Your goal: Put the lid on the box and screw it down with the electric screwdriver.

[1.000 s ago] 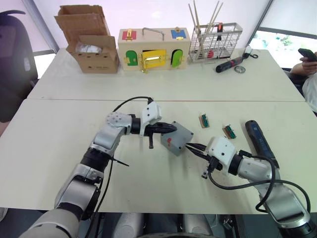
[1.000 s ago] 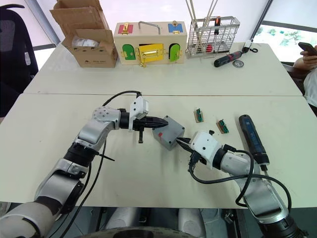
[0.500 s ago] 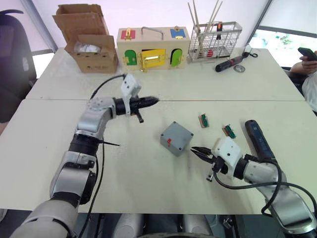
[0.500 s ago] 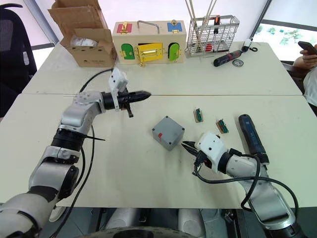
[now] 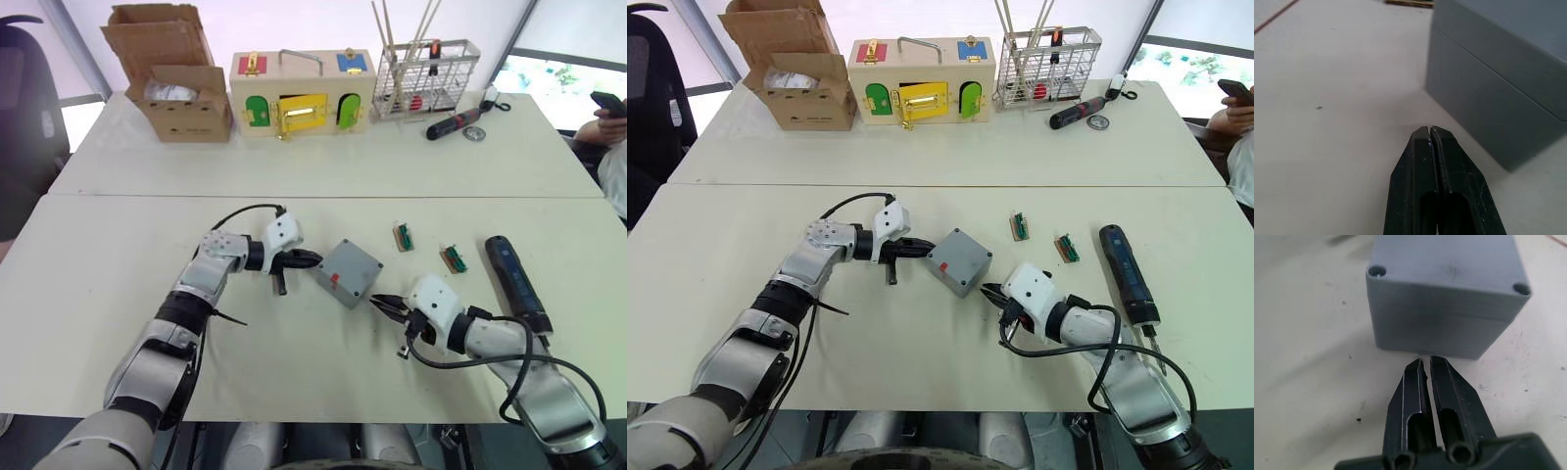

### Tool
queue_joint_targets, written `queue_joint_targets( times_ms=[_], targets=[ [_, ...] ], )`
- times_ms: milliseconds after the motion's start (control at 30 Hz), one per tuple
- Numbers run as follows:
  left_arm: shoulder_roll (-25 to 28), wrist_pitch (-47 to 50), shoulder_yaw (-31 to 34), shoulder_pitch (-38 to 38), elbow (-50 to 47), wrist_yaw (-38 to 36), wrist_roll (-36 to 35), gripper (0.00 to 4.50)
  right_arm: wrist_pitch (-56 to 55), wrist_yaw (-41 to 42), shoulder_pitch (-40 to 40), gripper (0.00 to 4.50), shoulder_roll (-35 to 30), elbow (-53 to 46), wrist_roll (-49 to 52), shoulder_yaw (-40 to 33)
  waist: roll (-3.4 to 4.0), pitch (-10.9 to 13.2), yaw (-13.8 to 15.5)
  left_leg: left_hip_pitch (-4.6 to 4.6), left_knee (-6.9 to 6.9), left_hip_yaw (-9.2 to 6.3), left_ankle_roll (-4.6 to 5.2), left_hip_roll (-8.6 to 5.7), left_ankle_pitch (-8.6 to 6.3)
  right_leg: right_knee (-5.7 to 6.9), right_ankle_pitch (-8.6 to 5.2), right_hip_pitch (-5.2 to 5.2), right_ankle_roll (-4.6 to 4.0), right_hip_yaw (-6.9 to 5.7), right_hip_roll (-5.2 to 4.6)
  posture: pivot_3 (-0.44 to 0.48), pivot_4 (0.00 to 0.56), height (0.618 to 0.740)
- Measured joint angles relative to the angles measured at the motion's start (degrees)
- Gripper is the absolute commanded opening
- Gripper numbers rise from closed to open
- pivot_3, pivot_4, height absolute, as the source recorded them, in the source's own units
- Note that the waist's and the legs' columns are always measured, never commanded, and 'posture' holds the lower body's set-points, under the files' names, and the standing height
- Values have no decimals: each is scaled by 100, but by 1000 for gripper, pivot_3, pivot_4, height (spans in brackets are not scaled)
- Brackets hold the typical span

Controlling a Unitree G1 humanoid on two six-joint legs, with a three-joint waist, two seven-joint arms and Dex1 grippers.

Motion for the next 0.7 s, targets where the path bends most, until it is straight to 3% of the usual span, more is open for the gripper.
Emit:
queue_joint_targets(
  times_ms=[367, 700],
  targets=[
    [209, 469, -124, 388, -1085, -574, -69, 0, -391, 173, -486, 173, -128, 615, -210, 17, 1, 0, 8, -2, 4, -1, 0, -1, 0, 1, 0, 0, 0, 0, -1, 0, 150, 740],
    [162, 583, -187, 540, -1289, -539, -64, 0, -533, 436, -527, 173, -255, 740, -193, -111, 1, 0, 13, -2, 6, -1, 0, -1, 0, 1, 0, 1, 0, 0, -1, 0, 150, 740]
  ],
)
